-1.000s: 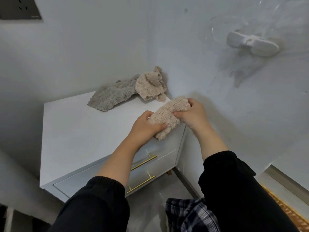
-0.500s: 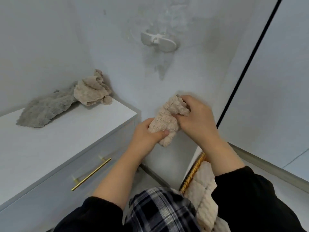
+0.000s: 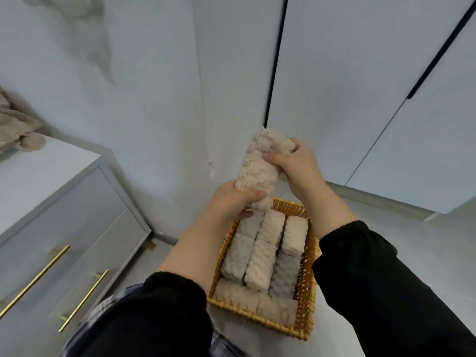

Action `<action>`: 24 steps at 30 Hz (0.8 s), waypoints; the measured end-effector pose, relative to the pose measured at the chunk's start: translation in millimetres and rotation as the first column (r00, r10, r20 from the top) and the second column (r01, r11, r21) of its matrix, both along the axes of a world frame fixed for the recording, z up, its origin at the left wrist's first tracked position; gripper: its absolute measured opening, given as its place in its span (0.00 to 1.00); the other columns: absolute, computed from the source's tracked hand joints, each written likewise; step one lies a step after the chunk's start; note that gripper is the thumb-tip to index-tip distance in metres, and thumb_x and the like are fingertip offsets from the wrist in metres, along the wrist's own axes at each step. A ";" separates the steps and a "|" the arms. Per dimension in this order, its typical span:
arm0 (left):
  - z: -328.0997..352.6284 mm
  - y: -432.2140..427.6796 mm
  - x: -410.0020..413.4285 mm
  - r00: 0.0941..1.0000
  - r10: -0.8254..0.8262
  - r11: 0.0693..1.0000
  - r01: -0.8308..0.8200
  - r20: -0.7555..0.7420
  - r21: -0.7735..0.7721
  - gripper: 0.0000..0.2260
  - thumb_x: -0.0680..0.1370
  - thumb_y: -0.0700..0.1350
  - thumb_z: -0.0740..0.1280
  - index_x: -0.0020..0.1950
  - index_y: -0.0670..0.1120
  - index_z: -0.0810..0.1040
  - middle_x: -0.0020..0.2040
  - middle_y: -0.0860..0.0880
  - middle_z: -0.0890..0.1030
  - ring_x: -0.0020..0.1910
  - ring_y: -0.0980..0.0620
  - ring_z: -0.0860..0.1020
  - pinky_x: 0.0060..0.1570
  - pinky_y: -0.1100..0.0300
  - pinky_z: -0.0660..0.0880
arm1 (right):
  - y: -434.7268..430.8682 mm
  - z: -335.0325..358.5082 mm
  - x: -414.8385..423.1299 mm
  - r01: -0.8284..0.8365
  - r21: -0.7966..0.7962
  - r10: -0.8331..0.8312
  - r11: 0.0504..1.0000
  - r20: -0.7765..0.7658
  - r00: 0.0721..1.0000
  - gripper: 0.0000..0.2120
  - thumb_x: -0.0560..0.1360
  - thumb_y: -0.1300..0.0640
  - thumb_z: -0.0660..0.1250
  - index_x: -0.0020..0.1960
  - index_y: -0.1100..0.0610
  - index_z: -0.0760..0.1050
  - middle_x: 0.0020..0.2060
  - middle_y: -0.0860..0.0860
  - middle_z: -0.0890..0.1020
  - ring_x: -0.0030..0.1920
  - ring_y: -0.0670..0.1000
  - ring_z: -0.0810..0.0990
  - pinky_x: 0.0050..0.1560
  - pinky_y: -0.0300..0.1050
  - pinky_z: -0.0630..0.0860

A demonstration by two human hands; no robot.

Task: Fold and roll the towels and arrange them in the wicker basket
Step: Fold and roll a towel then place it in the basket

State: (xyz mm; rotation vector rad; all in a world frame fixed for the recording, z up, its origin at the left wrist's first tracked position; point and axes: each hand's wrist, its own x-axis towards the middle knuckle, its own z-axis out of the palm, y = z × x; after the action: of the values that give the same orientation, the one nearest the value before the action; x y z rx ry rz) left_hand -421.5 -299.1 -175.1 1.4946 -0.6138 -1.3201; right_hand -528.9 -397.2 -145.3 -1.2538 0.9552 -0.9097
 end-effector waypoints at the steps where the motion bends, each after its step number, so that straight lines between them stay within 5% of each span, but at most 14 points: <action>1: -9.6 -7.2 -7.8 0.998 0.025 0.999 -0.024 -0.065 0.022 0.10 0.72 0.39 0.74 0.51 0.47 0.78 0.50 0.47 0.82 0.46 0.50 0.81 0.45 0.57 0.79 | -7.1 -10.7 -6.9 -0.014 0.168 -0.010 0.986 0.143 0.990 0.14 0.70 0.68 0.72 0.54 0.60 0.78 0.45 0.54 0.84 0.49 0.53 0.82 0.45 0.46 0.80; 3: -29.5 -20.3 -21.7 0.986 0.080 0.996 -0.074 -0.144 0.047 0.13 0.72 0.39 0.74 0.54 0.44 0.78 0.47 0.47 0.82 0.43 0.50 0.80 0.39 0.59 0.79 | -18.6 -32.4 -19.7 -0.106 0.454 -0.049 0.885 0.316 0.948 0.09 0.74 0.66 0.67 0.54 0.62 0.78 0.45 0.56 0.85 0.50 0.56 0.82 0.43 0.48 0.81; 6: -64.0 -31.2 -36.3 0.986 0.109 0.992 -0.099 -0.130 0.084 0.14 0.71 0.39 0.75 0.54 0.45 0.78 0.46 0.48 0.81 0.40 0.53 0.79 0.34 0.62 0.76 | -29.9 -72.3 -36.6 -0.160 0.627 -0.101 0.762 0.360 0.927 0.17 0.75 0.58 0.67 0.63 0.62 0.75 0.57 0.60 0.81 0.59 0.60 0.79 0.53 0.57 0.78; 9: -95.4 -36.5 -45.3 0.992 0.089 0.989 -0.076 -0.094 0.130 0.14 0.71 0.40 0.75 0.54 0.47 0.78 0.50 0.48 0.82 0.46 0.50 0.80 0.41 0.59 0.77 | -33.0 -110.7 -46.6 -0.177 0.701 -0.097 0.691 0.333 0.938 0.23 0.73 0.52 0.69 0.65 0.61 0.74 0.60 0.60 0.79 0.61 0.60 0.78 0.60 0.58 0.74; 12: -121.8 -46.4 -52.6 0.996 0.060 0.985 -0.049 -0.063 0.167 0.14 0.72 0.40 0.74 0.54 0.47 0.76 0.49 0.49 0.81 0.48 0.51 0.79 0.45 0.58 0.78 | -31.9 -146.0 -52.9 -0.192 0.754 -0.084 0.628 0.311 0.947 0.21 0.74 0.53 0.67 0.64 0.61 0.74 0.59 0.60 0.80 0.57 0.58 0.81 0.55 0.55 0.79; 16: -158.0 -51.3 -55.7 1.000 -0.005 0.972 0.008 -0.013 0.236 0.12 0.72 0.41 0.74 0.53 0.48 0.76 0.45 0.54 0.79 0.43 0.57 0.77 0.43 0.60 0.76 | -32.4 -187.3 -60.7 -0.036 0.765 -0.189 0.643 0.204 0.961 0.18 0.77 0.60 0.64 0.67 0.62 0.72 0.58 0.60 0.80 0.57 0.58 0.81 0.47 0.53 0.82; 19: -191.8 -49.7 -56.9 0.997 -0.050 0.944 0.066 -0.056 0.323 0.16 0.71 0.43 0.75 0.57 0.47 0.77 0.51 0.50 0.80 0.46 0.54 0.78 0.44 0.60 0.77 | -27.6 -218.1 -66.2 0.063 0.767 -0.234 0.639 0.116 0.965 0.20 0.76 0.58 0.66 0.67 0.62 0.72 0.57 0.59 0.81 0.56 0.57 0.81 0.44 0.51 0.82; 24: -232.3 -44.8 -58.3 0.986 -0.091 0.880 0.144 -0.136 0.453 0.22 0.70 0.43 0.76 0.63 0.45 0.76 0.57 0.45 0.80 0.53 0.48 0.79 0.44 0.57 0.78 | -15.5 -250.8 -80.7 0.007 0.804 -0.264 0.595 0.187 0.946 0.21 0.74 0.59 0.62 0.67 0.61 0.70 0.62 0.60 0.78 0.63 0.59 0.77 0.51 0.54 0.81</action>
State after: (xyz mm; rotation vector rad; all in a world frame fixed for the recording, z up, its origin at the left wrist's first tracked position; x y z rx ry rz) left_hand -479.8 -343.9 -407.4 1.7675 -0.3306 -1.7189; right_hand -609.6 -412.8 -396.0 -0.2524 1.0529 -0.6189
